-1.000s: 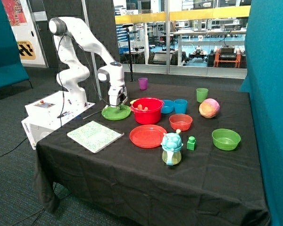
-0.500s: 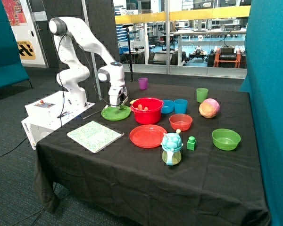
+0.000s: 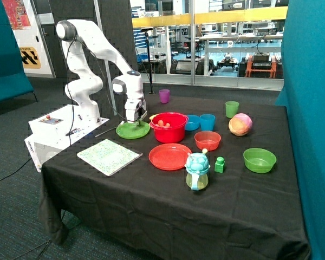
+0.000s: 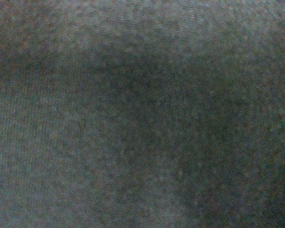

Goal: Hide the teddy bear in the red bowl

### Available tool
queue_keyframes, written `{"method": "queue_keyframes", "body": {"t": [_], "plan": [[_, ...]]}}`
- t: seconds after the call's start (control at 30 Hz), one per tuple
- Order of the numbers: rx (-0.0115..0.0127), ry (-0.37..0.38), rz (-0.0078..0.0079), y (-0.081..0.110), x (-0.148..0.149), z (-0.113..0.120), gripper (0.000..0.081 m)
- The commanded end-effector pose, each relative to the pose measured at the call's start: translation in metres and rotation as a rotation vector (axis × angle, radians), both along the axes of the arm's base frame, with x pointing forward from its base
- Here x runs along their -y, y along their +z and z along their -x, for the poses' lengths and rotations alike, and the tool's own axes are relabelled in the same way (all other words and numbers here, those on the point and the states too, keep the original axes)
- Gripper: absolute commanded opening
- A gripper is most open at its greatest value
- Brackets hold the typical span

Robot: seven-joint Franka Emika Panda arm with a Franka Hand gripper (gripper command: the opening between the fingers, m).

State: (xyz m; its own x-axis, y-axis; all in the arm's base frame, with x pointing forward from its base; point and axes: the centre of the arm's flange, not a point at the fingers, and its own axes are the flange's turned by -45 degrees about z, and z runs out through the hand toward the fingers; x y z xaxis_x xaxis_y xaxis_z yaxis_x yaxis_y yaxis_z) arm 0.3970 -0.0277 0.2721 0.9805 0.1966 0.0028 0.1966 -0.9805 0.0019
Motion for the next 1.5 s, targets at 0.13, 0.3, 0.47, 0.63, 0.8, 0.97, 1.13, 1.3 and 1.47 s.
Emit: {"method": "queue_keyframes", "body": {"t": [0.13, 0.3, 0.47, 0.63, 0.8, 0.97, 1.13, 1.3, 1.47], "plan": [[-0.0031, 0.016, -0.0013, 0.017, -0.001, -0.003, 0.0000], [-0.0032, 0.020, -0.0013, 0.032, -0.002, -0.009, 0.0000], [-0.0032, 0.036, -0.0013, 0.048, -0.006, -0.014, 0.0000], [-0.0032, 0.066, -0.0012, 0.066, -0.013, -0.018, 0.0000], [-0.0032, 0.080, -0.0012, 0.077, -0.018, -0.020, 0.0000], [-0.0032, 0.114, -0.0012, 0.088, -0.024, -0.022, 0.0000], [-0.0032, 0.140, -0.0011, 0.097, -0.032, -0.021, 0.0000], [-0.0032, 0.168, -0.0011, 0.104, -0.041, -0.019, 0.0000], [-0.0033, 0.196, -0.0010, 0.111, -0.051, -0.017, 0.0000]]}}
